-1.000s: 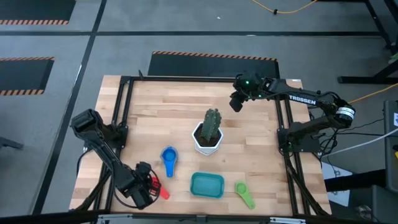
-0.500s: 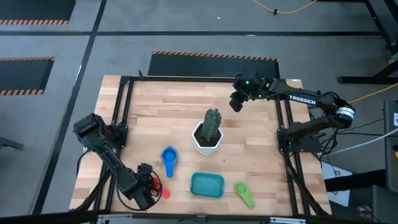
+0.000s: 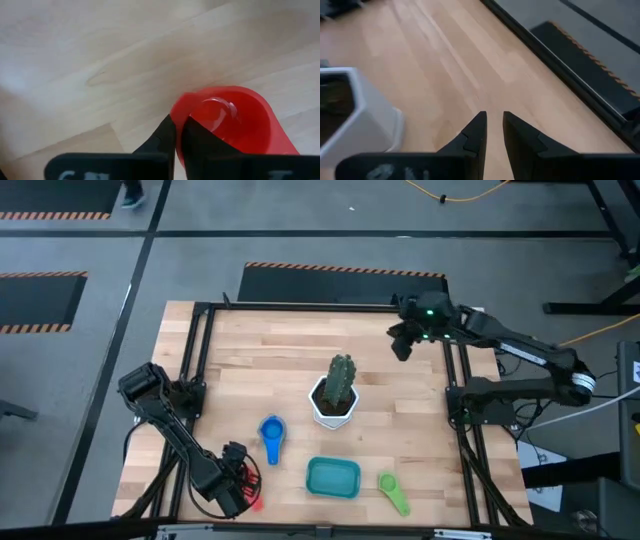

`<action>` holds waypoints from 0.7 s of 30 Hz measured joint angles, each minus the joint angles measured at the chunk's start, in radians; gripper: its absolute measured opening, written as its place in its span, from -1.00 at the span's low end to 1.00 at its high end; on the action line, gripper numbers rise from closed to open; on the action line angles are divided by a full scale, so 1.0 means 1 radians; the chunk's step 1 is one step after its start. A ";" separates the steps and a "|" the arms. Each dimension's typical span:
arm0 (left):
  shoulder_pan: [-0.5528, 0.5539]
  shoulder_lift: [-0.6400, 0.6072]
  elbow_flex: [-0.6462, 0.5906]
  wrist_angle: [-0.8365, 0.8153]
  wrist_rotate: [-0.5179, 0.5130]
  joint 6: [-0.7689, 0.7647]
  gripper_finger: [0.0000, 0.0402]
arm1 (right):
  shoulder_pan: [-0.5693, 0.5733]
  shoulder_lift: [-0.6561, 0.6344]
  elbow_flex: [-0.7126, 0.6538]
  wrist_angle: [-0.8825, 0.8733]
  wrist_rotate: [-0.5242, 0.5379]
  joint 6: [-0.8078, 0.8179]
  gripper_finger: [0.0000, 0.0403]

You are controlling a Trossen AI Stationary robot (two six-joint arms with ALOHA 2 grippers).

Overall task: Nest measuring cups in basket
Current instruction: Stack the red measuring cup on top of the blue measuring cup

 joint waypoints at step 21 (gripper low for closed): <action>0.071 -0.151 0.153 0.008 -0.113 0.687 -0.96 | 0.491 -0.247 0.000 -0.041 -0.084 0.295 -0.66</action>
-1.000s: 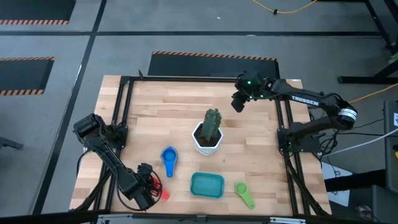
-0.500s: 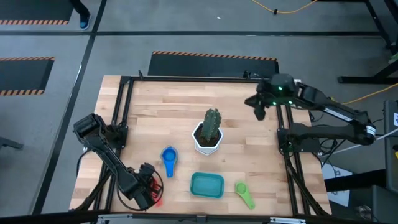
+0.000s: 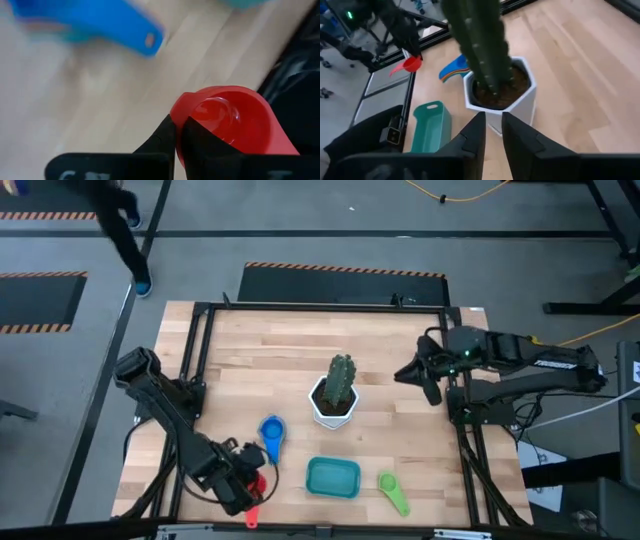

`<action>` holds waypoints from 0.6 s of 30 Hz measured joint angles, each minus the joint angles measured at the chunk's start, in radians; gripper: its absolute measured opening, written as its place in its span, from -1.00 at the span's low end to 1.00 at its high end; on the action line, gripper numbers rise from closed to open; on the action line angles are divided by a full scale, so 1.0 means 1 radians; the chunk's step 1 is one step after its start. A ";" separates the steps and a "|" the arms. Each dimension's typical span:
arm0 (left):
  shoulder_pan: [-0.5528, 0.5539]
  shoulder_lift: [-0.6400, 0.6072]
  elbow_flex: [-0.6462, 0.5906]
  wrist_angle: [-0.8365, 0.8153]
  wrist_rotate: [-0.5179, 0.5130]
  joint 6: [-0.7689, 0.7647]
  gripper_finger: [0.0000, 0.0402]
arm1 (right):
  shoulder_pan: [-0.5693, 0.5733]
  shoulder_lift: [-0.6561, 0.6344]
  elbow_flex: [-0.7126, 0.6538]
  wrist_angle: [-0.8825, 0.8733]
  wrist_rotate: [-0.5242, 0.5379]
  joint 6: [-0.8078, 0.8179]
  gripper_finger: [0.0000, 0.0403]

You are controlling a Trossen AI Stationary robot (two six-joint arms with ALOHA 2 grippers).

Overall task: Nest measuring cups in basket
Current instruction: Stack the red measuring cup on top of the blue measuring cup

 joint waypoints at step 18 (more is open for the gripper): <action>0.250 -0.017 0.171 -0.085 0.000 0.491 -0.96 | 0.342 0.207 0.000 0.114 0.125 0.152 -0.66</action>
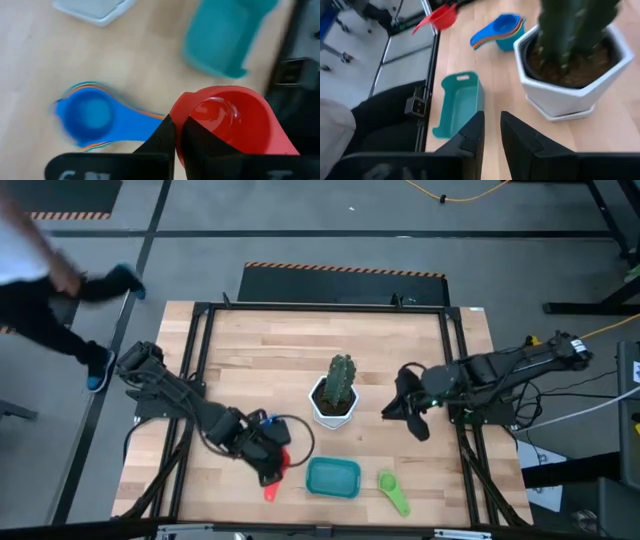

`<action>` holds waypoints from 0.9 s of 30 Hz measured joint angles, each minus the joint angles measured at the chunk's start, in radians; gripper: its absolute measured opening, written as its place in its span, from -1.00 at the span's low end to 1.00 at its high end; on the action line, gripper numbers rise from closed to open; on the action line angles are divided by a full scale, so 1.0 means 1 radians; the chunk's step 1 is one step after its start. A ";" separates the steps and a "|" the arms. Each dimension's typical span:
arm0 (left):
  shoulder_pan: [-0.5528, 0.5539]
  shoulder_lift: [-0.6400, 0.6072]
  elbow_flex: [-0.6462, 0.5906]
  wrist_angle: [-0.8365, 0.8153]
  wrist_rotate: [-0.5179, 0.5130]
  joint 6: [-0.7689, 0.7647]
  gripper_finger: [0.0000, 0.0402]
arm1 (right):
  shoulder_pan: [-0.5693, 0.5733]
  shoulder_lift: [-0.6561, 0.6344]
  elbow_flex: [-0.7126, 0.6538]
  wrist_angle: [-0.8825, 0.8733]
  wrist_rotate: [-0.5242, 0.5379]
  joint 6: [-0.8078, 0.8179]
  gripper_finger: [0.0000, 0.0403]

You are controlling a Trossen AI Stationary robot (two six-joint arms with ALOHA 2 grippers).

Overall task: Nest measuring cups in basket
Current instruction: Stack the red measuring cup on top of the blue measuring cup

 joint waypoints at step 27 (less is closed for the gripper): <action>0.202 0.001 -0.190 -0.127 0.000 -0.113 -0.96 | 0.192 0.224 0.000 0.023 0.005 0.080 -0.66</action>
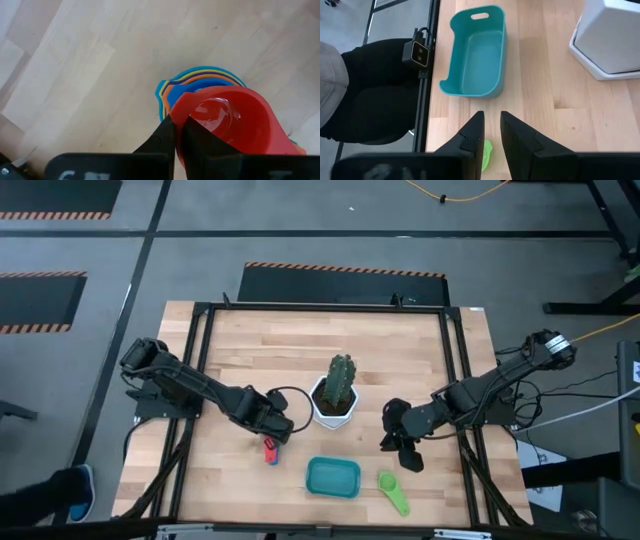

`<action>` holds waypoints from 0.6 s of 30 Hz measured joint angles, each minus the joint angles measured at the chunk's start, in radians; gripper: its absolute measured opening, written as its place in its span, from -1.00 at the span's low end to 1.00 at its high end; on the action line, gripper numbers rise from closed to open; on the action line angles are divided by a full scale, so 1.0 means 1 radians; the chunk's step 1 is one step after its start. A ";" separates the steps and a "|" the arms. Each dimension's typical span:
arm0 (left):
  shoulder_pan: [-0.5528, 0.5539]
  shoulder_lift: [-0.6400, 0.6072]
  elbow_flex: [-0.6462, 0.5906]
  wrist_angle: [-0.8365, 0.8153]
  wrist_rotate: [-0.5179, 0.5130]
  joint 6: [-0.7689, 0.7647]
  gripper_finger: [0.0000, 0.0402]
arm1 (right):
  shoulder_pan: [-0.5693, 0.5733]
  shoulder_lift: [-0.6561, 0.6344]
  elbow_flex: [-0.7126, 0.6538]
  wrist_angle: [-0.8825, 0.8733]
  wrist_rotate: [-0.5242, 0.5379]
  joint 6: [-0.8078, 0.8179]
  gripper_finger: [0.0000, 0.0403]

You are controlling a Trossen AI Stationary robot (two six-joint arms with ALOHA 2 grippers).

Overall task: Nest measuring cups in basket
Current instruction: Stack the red measuring cup on top of the blue measuring cup

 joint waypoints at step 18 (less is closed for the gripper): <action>-0.006 0.015 -0.002 0.003 -0.019 -0.109 -0.95 | 0.000 0.000 0.000 0.005 0.000 -0.010 -0.66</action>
